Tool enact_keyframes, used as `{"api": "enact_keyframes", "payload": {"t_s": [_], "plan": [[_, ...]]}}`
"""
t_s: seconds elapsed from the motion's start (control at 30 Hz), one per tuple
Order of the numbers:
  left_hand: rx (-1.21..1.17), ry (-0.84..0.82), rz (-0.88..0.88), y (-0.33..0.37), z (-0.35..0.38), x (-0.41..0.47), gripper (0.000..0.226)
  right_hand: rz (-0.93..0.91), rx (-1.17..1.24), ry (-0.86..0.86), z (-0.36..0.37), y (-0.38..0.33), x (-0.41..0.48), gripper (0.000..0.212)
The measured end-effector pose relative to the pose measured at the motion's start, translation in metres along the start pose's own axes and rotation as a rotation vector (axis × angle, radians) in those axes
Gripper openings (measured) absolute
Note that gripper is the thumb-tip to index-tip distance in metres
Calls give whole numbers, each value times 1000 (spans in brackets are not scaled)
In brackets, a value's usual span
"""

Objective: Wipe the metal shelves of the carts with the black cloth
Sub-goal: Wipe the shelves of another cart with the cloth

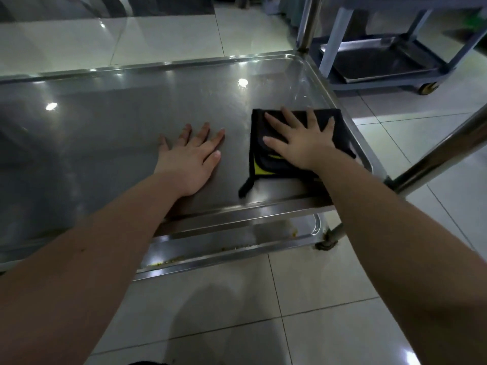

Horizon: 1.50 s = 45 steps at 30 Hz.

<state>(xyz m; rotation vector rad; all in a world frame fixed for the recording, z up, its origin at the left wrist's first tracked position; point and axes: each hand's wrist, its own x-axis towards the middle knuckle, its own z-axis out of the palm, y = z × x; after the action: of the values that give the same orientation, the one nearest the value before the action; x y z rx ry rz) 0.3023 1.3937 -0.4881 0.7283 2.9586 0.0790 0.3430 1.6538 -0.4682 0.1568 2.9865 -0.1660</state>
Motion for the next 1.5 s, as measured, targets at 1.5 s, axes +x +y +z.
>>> {"api": "enact_keyframes", "payload": {"t_s": [1.5], "plan": [[6, -53, -239, -190, -16, -82, 55, -130, -76, -73, 32, -165, -79, 69]]}}
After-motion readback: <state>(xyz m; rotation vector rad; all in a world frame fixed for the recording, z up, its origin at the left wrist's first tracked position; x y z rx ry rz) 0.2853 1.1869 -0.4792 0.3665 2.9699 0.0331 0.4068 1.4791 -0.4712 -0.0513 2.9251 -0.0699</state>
